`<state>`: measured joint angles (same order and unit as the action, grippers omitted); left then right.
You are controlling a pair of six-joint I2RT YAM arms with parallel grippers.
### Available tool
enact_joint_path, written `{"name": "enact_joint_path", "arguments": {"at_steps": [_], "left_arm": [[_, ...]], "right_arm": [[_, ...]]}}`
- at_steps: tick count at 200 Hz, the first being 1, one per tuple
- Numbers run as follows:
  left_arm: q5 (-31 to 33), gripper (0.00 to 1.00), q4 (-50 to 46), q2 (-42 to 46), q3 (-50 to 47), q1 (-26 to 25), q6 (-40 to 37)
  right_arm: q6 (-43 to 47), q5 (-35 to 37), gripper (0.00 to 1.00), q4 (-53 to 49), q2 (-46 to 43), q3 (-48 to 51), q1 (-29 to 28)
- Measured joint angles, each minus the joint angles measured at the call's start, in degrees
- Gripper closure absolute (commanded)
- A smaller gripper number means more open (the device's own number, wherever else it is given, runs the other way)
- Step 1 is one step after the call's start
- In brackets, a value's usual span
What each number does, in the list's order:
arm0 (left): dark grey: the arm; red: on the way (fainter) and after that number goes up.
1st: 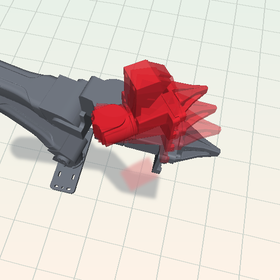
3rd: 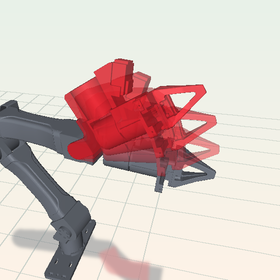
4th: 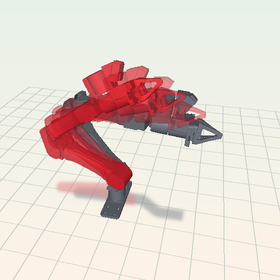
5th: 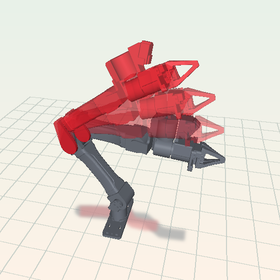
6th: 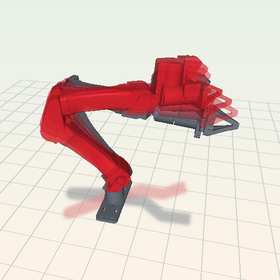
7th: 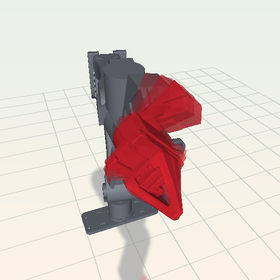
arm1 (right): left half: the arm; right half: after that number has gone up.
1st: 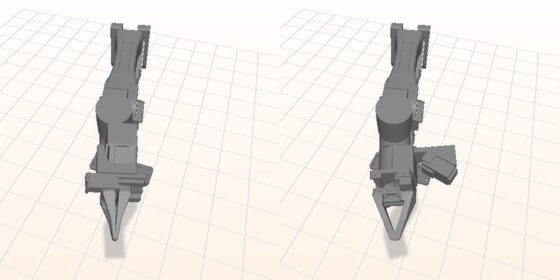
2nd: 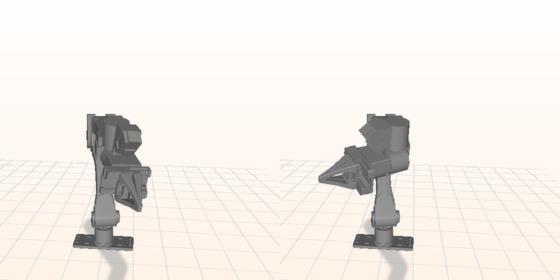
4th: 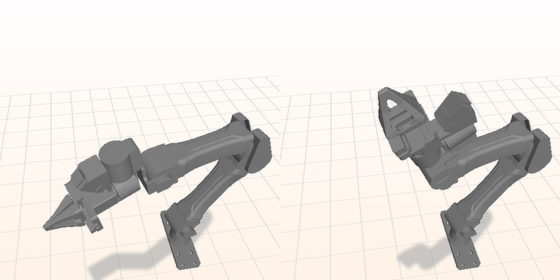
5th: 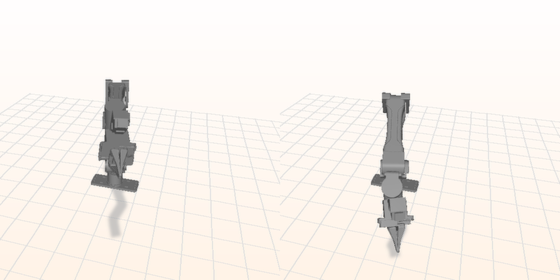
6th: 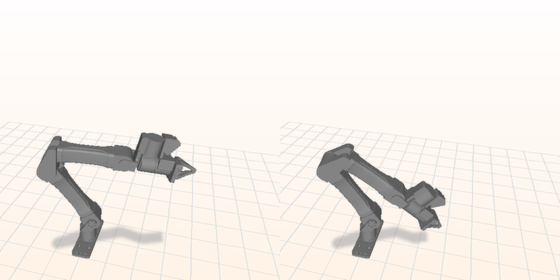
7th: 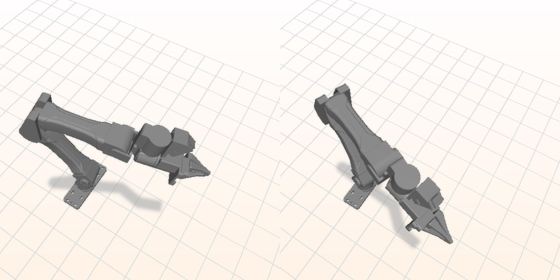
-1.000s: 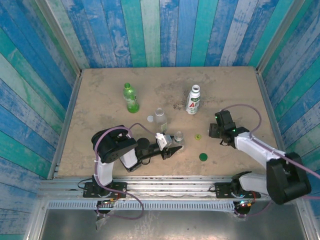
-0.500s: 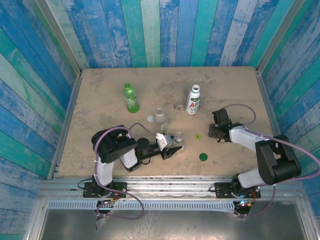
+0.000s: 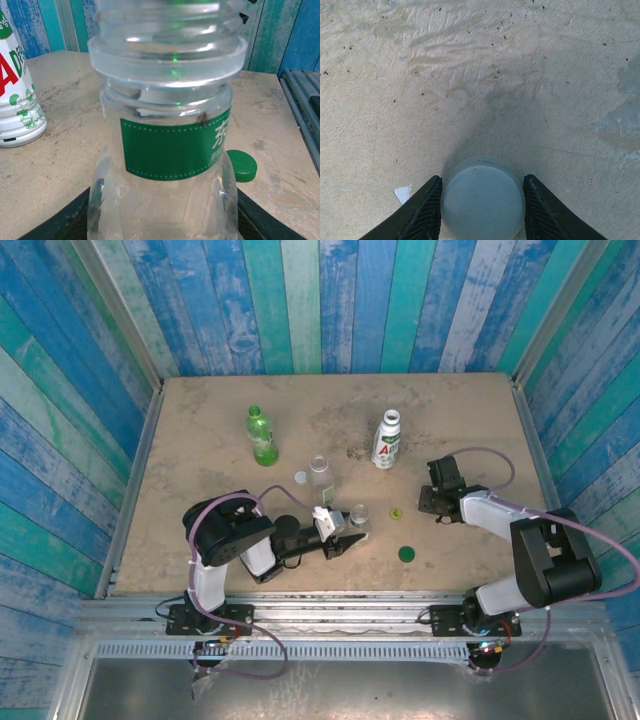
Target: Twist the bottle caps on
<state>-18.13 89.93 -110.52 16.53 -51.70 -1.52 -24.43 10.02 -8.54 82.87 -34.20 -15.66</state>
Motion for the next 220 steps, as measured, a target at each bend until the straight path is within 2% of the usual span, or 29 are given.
{"name": "enact_joint_path", "arguments": {"at_steps": [51, 91, 138, 166, 220], "left_arm": [[0.0, 0.44, 0.0, 0.0, 0.0, 0.0, 0.0], [0.0, 0.44, 0.0, 0.0, 0.0, 0.0, 0.0], [0.0, 0.44, -0.5, 0.0, 0.5, 0.0, -0.2], [0.2, 0.44, -0.7, 0.0, 1.0, 0.0, -0.4], [0.2, 0.44, -1.0, 0.0, 1.0, 0.0, -0.4]], "right_arm": [[1.4, -1.1, 0.56, -4.3, -8.1, -0.1, -1.3], [2.3, -2.8, 0.56, -11.3, -16.8, -2.5, -5.8], [1.7, -3.2, 0.56, -22.0, -21.7, -10.7, -15.0], [0.3, -3.4, 0.56, -27.0, -22.1, -16.1, -23.0], [-1.5, -3.4, 0.56, -31.1, -16.2, -25.4, -34.9]]}}
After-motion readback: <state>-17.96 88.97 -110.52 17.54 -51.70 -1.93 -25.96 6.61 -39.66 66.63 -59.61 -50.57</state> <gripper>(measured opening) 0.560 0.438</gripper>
